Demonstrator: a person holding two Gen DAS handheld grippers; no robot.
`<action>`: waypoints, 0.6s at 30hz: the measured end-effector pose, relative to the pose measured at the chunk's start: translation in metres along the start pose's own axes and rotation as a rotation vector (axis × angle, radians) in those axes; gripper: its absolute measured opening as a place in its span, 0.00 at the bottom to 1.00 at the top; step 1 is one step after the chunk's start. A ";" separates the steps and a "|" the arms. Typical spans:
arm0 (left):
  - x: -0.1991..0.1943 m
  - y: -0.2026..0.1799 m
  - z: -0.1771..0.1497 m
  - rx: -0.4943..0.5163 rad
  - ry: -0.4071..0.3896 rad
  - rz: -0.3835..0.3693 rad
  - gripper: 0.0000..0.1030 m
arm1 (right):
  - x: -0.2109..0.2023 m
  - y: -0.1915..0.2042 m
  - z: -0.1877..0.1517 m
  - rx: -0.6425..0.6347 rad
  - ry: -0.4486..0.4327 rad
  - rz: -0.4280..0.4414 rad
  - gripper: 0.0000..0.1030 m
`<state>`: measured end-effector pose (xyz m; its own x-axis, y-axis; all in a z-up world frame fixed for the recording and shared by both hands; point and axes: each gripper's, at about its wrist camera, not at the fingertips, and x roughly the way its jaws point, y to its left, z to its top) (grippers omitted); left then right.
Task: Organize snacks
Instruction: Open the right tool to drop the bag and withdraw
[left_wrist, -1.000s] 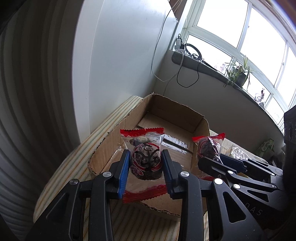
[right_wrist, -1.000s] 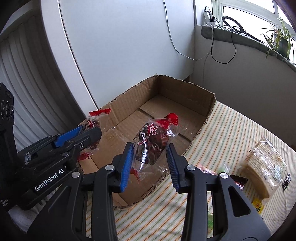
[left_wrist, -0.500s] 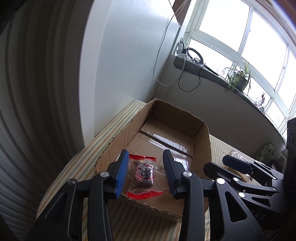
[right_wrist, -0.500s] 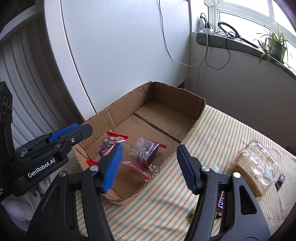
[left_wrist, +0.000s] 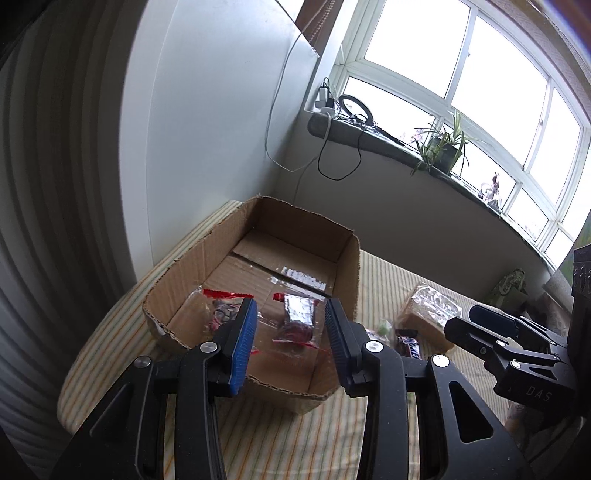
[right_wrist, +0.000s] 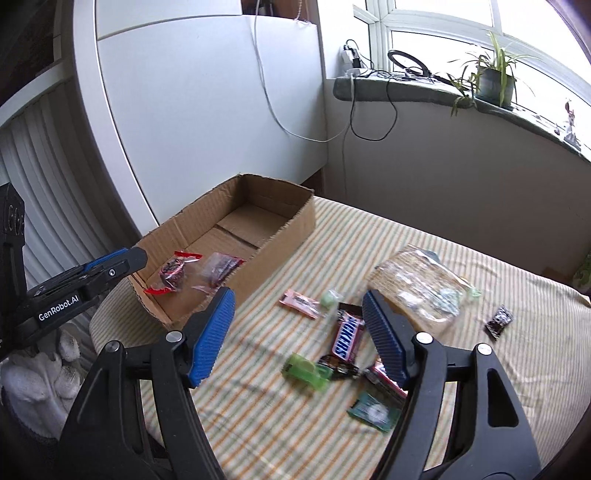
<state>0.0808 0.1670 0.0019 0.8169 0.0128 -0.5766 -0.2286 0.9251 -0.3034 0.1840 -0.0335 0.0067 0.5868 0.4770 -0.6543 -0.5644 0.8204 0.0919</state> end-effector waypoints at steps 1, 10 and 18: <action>0.000 -0.005 -0.002 0.005 0.004 -0.010 0.36 | -0.005 -0.010 -0.003 0.008 0.001 -0.005 0.72; 0.012 -0.057 -0.026 0.076 0.091 -0.114 0.36 | -0.025 -0.082 -0.040 0.049 0.049 -0.046 0.72; 0.036 -0.093 -0.057 0.133 0.224 -0.178 0.36 | -0.010 -0.094 -0.056 -0.032 0.102 -0.021 0.67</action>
<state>0.1017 0.0598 -0.0342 0.6973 -0.2246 -0.6807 -0.0086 0.9470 -0.3213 0.1990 -0.1334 -0.0373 0.5372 0.4239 -0.7292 -0.5722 0.8183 0.0542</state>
